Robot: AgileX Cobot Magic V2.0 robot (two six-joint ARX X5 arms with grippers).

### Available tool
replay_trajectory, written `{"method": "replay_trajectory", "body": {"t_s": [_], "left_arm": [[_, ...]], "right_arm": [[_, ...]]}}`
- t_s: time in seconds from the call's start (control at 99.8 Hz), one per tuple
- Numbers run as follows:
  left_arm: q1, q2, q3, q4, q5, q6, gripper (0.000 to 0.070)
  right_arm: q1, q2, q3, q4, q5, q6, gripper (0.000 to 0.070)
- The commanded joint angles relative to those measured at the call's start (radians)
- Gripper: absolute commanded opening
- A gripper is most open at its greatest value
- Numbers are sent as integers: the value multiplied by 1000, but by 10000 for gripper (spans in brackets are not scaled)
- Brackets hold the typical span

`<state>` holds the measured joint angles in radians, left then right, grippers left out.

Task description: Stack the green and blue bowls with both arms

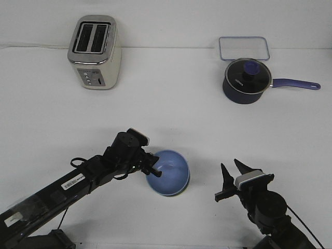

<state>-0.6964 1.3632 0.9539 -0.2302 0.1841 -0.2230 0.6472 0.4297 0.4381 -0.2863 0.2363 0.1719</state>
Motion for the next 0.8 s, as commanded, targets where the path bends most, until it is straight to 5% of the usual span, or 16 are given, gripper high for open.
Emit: {"method": "replay_trajectory", "body": {"t_s": [0.0,0.16,0.321,0.531,0.792], "left_arm": [[-11,31,16,8,-2,6,12],[-11,57,16,17,20,6,46],[-11,48,16,53,38,6,400],[55,-38,29,52,-44,33,411],[241,-228,29,48,-170,161,391]], "right_arm": [[8,3,1,9,0,8,295],[8,3,1,9,0,8,295],[8,3,1,9,0,8,295],[8,3,1,9,5,7,295],[8,3,1,10,34,6,295]]}}
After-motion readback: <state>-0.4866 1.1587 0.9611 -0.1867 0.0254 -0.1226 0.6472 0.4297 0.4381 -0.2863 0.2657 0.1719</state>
